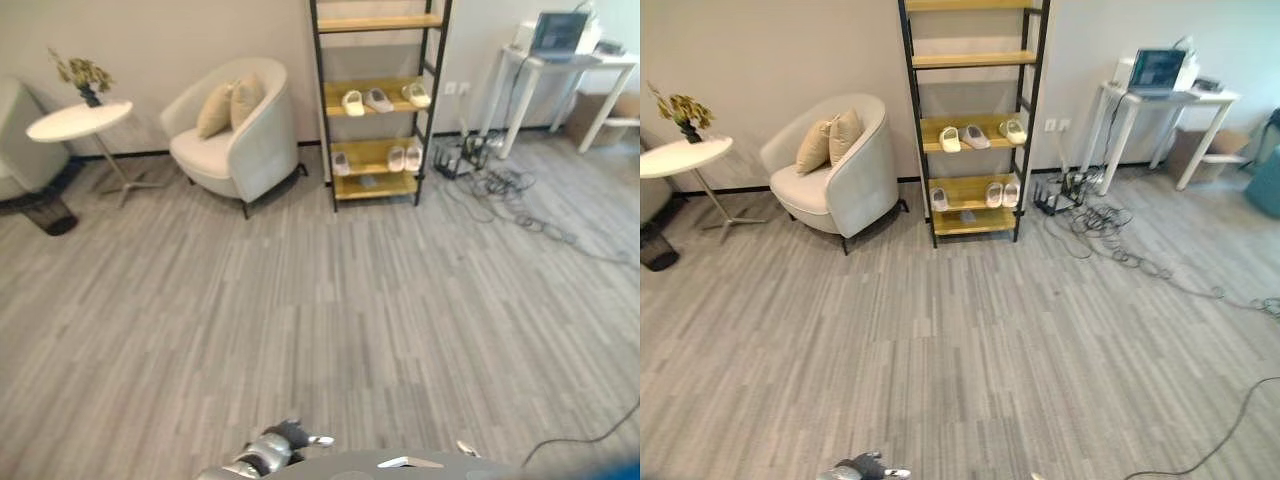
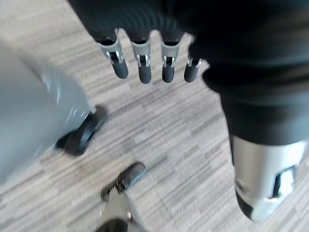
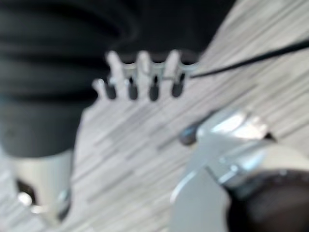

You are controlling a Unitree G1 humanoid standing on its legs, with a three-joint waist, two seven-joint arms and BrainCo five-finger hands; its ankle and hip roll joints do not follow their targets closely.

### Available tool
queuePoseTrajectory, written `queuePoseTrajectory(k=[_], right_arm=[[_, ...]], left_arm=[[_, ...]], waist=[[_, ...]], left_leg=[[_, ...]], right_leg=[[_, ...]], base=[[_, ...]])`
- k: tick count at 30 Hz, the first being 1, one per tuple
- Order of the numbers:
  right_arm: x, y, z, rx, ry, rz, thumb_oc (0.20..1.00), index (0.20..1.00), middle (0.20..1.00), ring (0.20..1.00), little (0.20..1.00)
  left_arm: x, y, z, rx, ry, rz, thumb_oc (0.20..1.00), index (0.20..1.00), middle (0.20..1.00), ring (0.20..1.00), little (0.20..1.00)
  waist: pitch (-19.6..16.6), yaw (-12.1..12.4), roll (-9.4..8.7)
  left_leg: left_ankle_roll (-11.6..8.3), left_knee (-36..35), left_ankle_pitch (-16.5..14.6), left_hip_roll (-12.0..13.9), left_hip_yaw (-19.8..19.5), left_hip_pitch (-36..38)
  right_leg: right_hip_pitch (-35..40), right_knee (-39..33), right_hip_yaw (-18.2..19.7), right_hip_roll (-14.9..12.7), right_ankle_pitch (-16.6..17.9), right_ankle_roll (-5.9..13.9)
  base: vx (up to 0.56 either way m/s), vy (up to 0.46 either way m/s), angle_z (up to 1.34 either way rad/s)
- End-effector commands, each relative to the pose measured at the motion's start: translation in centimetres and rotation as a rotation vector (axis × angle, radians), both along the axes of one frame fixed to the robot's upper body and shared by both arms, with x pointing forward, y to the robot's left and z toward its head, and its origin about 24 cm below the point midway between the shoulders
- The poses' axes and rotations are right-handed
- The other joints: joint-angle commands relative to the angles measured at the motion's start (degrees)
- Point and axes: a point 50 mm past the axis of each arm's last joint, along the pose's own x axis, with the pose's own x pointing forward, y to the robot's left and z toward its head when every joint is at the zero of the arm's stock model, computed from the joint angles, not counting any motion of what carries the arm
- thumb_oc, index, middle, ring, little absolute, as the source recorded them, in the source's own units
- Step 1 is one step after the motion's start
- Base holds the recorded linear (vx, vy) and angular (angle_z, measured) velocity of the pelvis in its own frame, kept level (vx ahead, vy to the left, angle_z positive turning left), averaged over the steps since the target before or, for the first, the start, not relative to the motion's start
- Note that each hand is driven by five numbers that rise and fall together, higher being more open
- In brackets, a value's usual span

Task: Arrange the slippers neatly on the shoe rack.

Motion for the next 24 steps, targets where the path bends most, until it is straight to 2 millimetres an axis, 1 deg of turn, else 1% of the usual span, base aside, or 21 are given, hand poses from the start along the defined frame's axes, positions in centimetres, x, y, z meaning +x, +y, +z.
queuePoseTrajectory(k=[1, 3, 4, 5, 6, 7, 8, 9, 10, 11, 12, 13, 14, 15, 16, 17, 18, 21, 22, 23, 24], right_arm=[[0.3, 1.9, -0.3, 0.063, -0.013, -0.002, 1.000, 1.000, 1.000, 1.000, 1.000], [0.6, 1.9, -0.3, 0.063, -0.020, 0.018, 1.000, 1.000, 1.000, 1.000, 1.000], [1.2, 2.1, -0.3, 0.076, -0.036, 0.039, 1.000, 1.000, 1.000, 1.000, 1.000], [1.2, 2.1, -0.3, 0.076, -0.036, 0.039, 1.000, 1.000, 1.000, 1.000, 1.000], [1.4, 2.4, -0.3, 0.079, -0.038, 0.060, 1.000, 1.000, 1.000, 1.000, 1.000], [1.4, 2.4, -0.3, 0.078, -0.038, 0.060, 1.000, 1.000, 1.000, 1.000, 1.000], [1.6, 2.5, -0.3, 0.078, -0.046, 0.069, 1.000, 1.000, 1.000, 1.000, 1.000], [1.6, 2.6, -0.3, 0.080, -0.054, 0.070, 1.000, 1.000, 1.000, 1.000, 1.000], [1.6, 2.6, -0.3, 0.080, -0.054, 0.070, 1.000, 1.000, 1.000, 1.000, 1.000], [2.2, 2.6, -0.2, 0.072, -0.073, 0.101, 1.000, 1.000, 1.000, 1.000, 1.000], [2.6, 2.4, -0.1, 0.064, -0.089, 0.106, 1.000, 1.000, 1.000, 1.000, 1.000], [3.3, 1.9, 0.1, 0.041, -0.108, 0.107, 1.000, 1.000, 1.000, 1.000, 1.000], [3.3, 1.9, 0.1, 0.041, -0.108, 0.107, 1.000, 1.000, 1.000, 1.000, 1.000], [3.8, 1.1, 0.4, -0.002, -0.122, 0.114, 1.000, 1.000, 1.000, 1.000, 1.000], [3.9, 1.1, 0.4, -0.002, -0.122, 0.114, 1.000, 1.000, 1.000, 1.000, 1.000], [3.9, 0.7, 0.4, -0.024, -0.117, 0.134, 1.000, 1.000, 1.000, 1.000, 1.000], [3.8, 0.7, 0.4, -0.030, -0.112, 0.149, 1.000, 1.000, 1.000, 1.000, 1.000], [3.6, 0.1, 0.5, -0.061, -0.092, 0.133, 1.000, 1.000, 1.000, 1.000, 1.000], [3.6, 0.1, 0.5, -0.061, -0.092, 0.132, 1.000, 1.000, 1.000, 1.000, 1.000], [3.0, -0.3, 0.4, -0.068, -0.072, 0.099, 1.000, 1.000, 1.000, 1.000, 1.000], [2.5, -0.5, 0.4, -0.072, -0.058, 0.085, 1.000, 1.000, 1.000, 1.000, 1.000]], left_arm=[[-0.7, 3.4, -0.2, 0.097, -0.002, 0.056, 1.000, 1.000, 1.000, 1.000, 1.000], [-1.8, 4.4, -0.3, 0.126, 0.022, 0.082, 1.000, 1.000, 1.000, 1.000, 1.000], [-4.1, 6.5, -0.6, 0.174, 0.073, 0.179, 1.000, 1.000, 1.000, 1.000, 1.000], [-4.1, 6.5, -0.6, 0.174, 0.073, 0.179, 1.000, 1.000, 1.000, 1.000, 1.000], [-5.3, 7.8, -0.6, 0.200, 0.106, 0.226, 1.000, 1.000, 1.000, 1.000, 1.000], [-5.3, 7.8, -0.6, 0.200, 0.106, 0.226, 1.000, 1.000, 1.000, 1.000, 1.000], [-5.3, 8.1, -0.5, 0.201, 0.111, 0.245, 1.000, 1.000, 1.000, 1.000, 1.000], [-5.6, 8.2, -0.6, 0.199, 0.127, 0.262, 1.000, 1.000, 1.000, 1.000, 1.000], [-5.6, 8.2, -0.6, 0.199, 0.127, 0.262, 1.000, 1.000, 1.000, 1.000, 1.000], [-5.4, 7.9, -0.6, 0.190, 0.144, 0.231, 1.000, 1.000, 1.000, 1.000, 1.000], [-4.7, 7.7, -0.5, 0.186, 0.129, 0.218, 1.000, 1.000, 1.000, 1.000, 1.000], [-3.4, 7.4, -0.4, 0.177, 0.100, 0.203, 1.000, 1.000, 1.000, 1.000, 1.000], [-3.4, 7.4, -0.4, 0.177, 0.100, 0.203, 1.000, 1.000, 1.000, 1.000, 1.000], [-0.5, 6.0, 0.1, 0.132, 0.027, 0.180, 1.000, 1.000, 1.000, 1.000, 1.000], [-0.4, 6.0, 0.1, 0.132, 0.027, 0.180, 1.000, 1.000, 1.000, 1.000, 1.000], [1.4, 4.6, 0.5, 0.088, -0.034, 0.144, 1.000, 1.000, 1.000, 1.000, 1.000], [2.2, 3.8, 0.7, 0.066, -0.066, 0.125, 1.000, 1.000, 1.000, 1.000, 1.000], [4.4, 2.2, 1.5, 0.033, -0.157, 0.041, 1.000, 1.000, 1.000, 1.000, 1.000], [4.4, 2.1, 1.5, 0.032, -0.157, 0.040, 1.000, 1.000, 1.000, 1.000, 1.000], [4.7, 1.7, 1.7, 0.043, -0.174, -0.028, 1.000, 1.000, 1.000, 1.000, 1.000], [4.8, 1.5, 1.7, 0.041, -0.173, -0.043, 1.000, 1.000, 1.000, 1.000, 1.000]], waist=[[-1.7, 1.3, 0.17], [-1.6, 2.2, 0.07], [-1.9, 3.6, 0.22], [-1.9, 3.7, 0.30], [-2.5, 4.7, -0.27], [-2.6, 4.7, -0.15], [-2.9, 5.0, -0.91], [-3.3, 5.2, -1.70], [-3.4, 5.2, -1.68], [-3.7, 4.6, -2.06], [-3.5, 4.3, -1.20], [-3.5, 3.6, -0.54], [-3.7, 3.6, -0.49], [-3.1, 1.7, -0.14], [-3.1, 1.5, -0.03], [-2.3, 0.3, 0.32], [-2.0, -0.2, 0.13], [-1.9, -0.8, -1.28], [-1.6, -0.7, -1.11], [-1.1, -0.8, -1.71], [-0.5, -0.8, -2.01]], left_leg=[[2.61, -8.4, 6.2, -2.8, -2.4, -6.0], [2.53, -9.9, 7.4, -2.2, -1.8, -6.2], [3.72, -8.7, 8.2, -0.9, 1.1, -4.4], [3.72, -8.8, 8.3, -0.8, 1.2, -4.4], [6.13, -7.1, 10.2, -2.4, 1.4, -2.1], [6.13, -7.1, 10.3, -2.3, 1.4, -2.2], [7.30, -6.1, 9.8, -3.6, 1.4, -1.4], [8.02, -5.4, 8.9, -4.8, 1.8, -0.5], [8.02, -5.4, 8.9, -4.8, 1.8, -0.5], [9.62, -4.1, 6.2, -6.1, 2.7, 3.1], [9.86, -4.7, 5.5, -5.5, 2.8, 4.9], [10.30, -5.9, 4.2, -5.5, 3.3, 7.0], [10.32, -5.9, 4.3, -5.4, 3.3, 6.8], [10.64, -6.8, 1.5, -6.5, 3.0, 10.8], [10.63, -6.8, 1.5, -6.4, 2.9, 10.7], [10.01, -5.5, -0.8, -6.9, 0.9, 12.5], [9.45, -4.5, -2.0, -7.0, -0.1, 13.2], [7.17, -1.8, -6.0, -7.3, -1.8, 14.9], [7.07, -1.5, -6.4, -7.0, -1.7, 15.1], [5.42, 1.0, -9.3, -6.1, -3.2, 16.3], [4.87, 2.8, -10.6, -5.7, -3.7, 16.8]], right_leg=[[8.3, 0.6, 0.6, 2.5, -3.8, 1.13], [10.2, 1.9, 2.4, 2.9, -5.8, 1.42], [12.9, 5.4, 4.4, 3.7, -8.2, 1.44], [12.9, 5.4, 4.5, 3.8, -8.1, 1.42], [12.5, 12.4, 3.3, 3.7, -4.8, 2.81], [12.3, 12.4, 3.3, 3.9, -4.7, 2.79], [11.2, 17.9, 2.5, 3.7, -1.2, 5.37], [9.6, 24.0, 1.6, 3.3, 4.7, 9.57], [9.6, 24.0, 1.6, 3.3, 4.7, 9.57], [3.1, 39.6, -1.4, 1.3, 14.9, 15.97], [-2.4, 46.7, -4.8, -0.6, 15.9, 16.60], [-7.5, 50.7, -9.4, -4.7, 14.4, 16.05], [-7.8, 50.8, -9.5, -4.7, 14.4, 16.02], [-12.7, 46.4, -16.0, -12.0, 8.9, 12.51], [-12.6, 46.2, -16.2, -11.9, 8.9, 12.47], [-14.4, 38.4, -18.6, -14.3, 4.0, 10.57], [-14.3, 32.4, -19.0, -15.2, 3.4, 10.27], [-14.9, 12.7, -17.4, -19.7, 7.9, 11.02], [-14.3, 12.1, -17.5, -19.3, 8.1, 11.02], [-16.0, 5.0, -14.0, -22.7, 12.4, 12.29], [-16.9, 3.3, -12.8, -23.6, 13.9, 12.84]], base=[[0.35, -0.135, -0.27], [0.53, -0.176, -0.55], [0.68, -0.211, -0.53], [0.86, -0.217, -0.76], [0.36, -0.078, -0.76], [0.52, -0.122, -0.80], [0.33, -0.093, -0.57], [0.33, -0.093, -0.43], [0.57, -0.179, -0.40], [0.54, -0.163, -0.16], [0.67, -0.177, -0.11], [0.27, -0.048, 0.03], [0.46, -0.078, 0.11], [0.32, -0.064, 0.14], [0.61, -0.205, 0.43], [0.43, -0.260, 0.48], [0.56, -0.401, 0.72], [0.32, -0.387, 0.47], [0.33, -0.491, 0.21], [0.30, -0.498, 0.15], [0.37, -0.694, -0.03]])
